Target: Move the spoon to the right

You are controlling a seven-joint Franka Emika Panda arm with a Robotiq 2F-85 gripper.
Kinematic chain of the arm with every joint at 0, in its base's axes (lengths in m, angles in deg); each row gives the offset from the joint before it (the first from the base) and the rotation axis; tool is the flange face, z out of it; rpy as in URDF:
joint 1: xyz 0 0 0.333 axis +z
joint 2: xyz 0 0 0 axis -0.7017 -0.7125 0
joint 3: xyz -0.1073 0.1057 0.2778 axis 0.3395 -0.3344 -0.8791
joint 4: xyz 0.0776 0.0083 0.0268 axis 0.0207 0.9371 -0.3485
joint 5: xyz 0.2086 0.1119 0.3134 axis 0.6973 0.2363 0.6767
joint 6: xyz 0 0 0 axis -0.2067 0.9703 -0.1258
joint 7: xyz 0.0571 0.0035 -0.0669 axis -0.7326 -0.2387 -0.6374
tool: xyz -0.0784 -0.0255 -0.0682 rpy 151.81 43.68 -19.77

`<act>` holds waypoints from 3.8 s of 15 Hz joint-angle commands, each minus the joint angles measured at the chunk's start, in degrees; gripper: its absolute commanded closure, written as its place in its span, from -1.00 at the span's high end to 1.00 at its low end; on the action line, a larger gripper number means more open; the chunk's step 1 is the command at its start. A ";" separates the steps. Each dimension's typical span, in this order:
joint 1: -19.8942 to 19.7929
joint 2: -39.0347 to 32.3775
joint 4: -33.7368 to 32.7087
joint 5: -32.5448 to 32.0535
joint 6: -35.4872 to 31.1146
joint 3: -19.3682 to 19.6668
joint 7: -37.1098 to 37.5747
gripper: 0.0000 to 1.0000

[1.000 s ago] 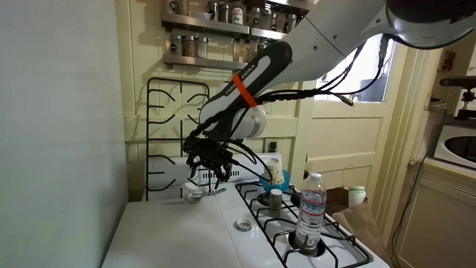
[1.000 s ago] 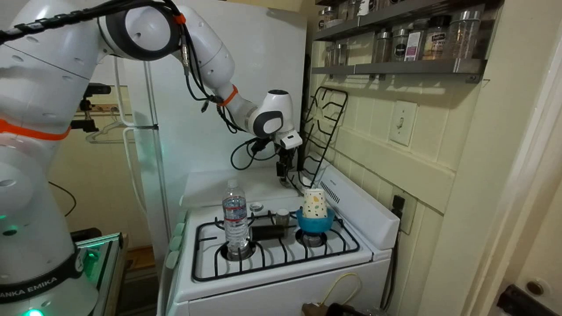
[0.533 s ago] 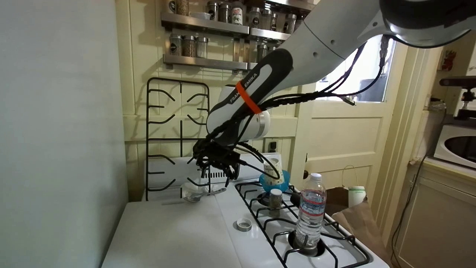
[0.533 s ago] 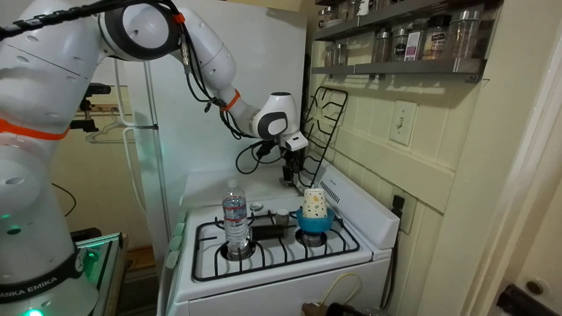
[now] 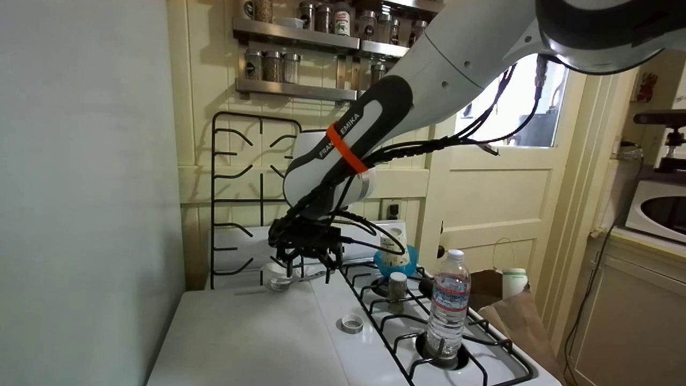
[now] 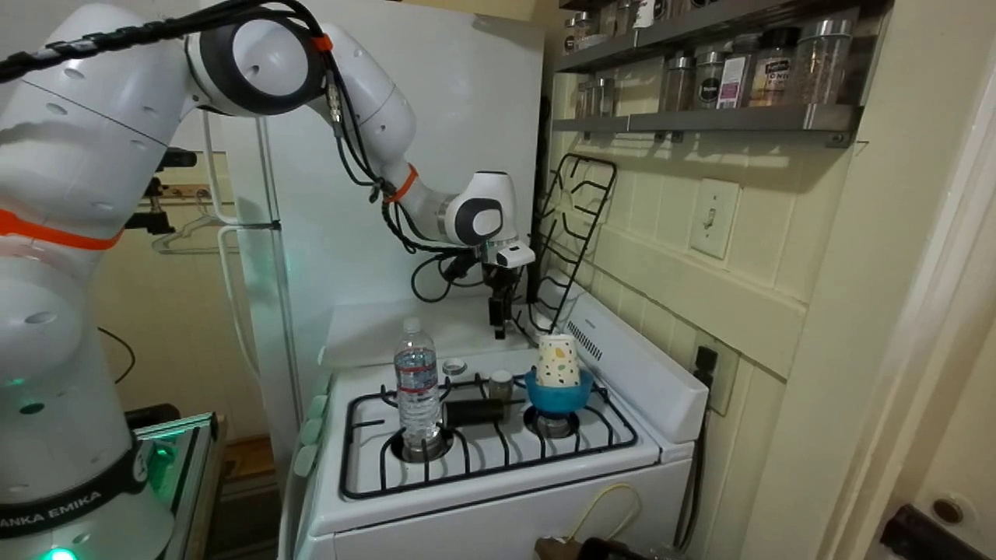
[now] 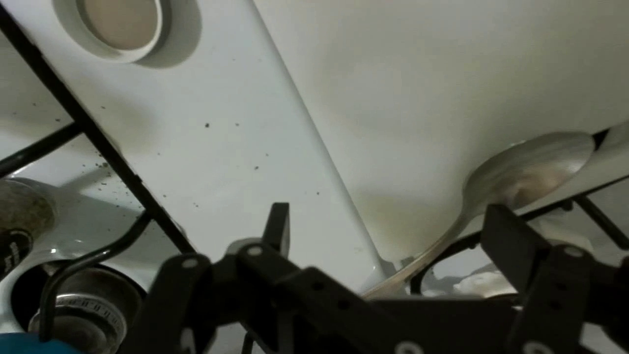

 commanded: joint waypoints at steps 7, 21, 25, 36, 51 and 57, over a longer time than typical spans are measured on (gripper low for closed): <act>3.05 -4.93 -9.20 -4.67 5.78 1.38 6.07 0.96; 3.58 -9.72 -16.09 -5.27 9.37 1.43 13.87 0.77; 3.47 -11.00 -18.03 -5.17 9.93 1.59 15.07 0.79; 3.56 -15.85 -23.25 -4.88 11.22 1.72 16.14 -0.04; 0.63 -6.21 -13.27 -1.62 10.58 -1.40 13.85 -0.96; -1.16 5.40 0.85 -1.56 13.36 -1.34 14.30 -0.96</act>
